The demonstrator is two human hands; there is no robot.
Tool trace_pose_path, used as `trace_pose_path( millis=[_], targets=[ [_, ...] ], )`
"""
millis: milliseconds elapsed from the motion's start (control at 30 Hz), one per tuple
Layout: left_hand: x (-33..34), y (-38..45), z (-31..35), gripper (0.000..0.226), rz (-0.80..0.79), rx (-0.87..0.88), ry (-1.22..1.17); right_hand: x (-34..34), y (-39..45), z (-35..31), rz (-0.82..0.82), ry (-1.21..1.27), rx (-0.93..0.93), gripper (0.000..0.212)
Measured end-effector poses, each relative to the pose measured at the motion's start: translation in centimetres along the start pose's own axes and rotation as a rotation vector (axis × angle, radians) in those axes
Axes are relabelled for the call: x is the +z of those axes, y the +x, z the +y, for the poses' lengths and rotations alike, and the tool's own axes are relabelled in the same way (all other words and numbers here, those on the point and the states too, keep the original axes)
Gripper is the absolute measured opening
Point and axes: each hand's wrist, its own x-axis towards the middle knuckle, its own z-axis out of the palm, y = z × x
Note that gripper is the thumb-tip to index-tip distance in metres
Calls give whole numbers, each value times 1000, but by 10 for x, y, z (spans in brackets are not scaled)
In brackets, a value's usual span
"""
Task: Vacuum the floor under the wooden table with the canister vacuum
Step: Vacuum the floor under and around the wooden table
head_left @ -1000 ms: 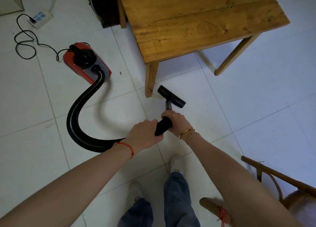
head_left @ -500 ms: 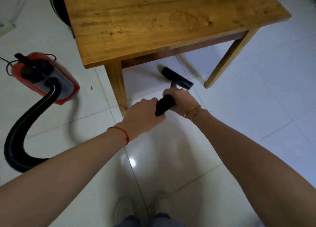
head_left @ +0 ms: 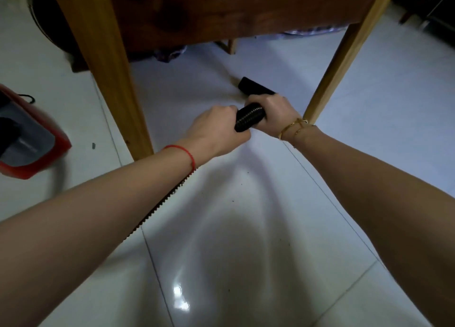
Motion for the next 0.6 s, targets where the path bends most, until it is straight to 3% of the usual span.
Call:
trace_pose_path(
  millis=[600],
  targets=[
    [54,57,-9,21,39,12,8,36,25,49,44,-18,28,22]
  ],
)
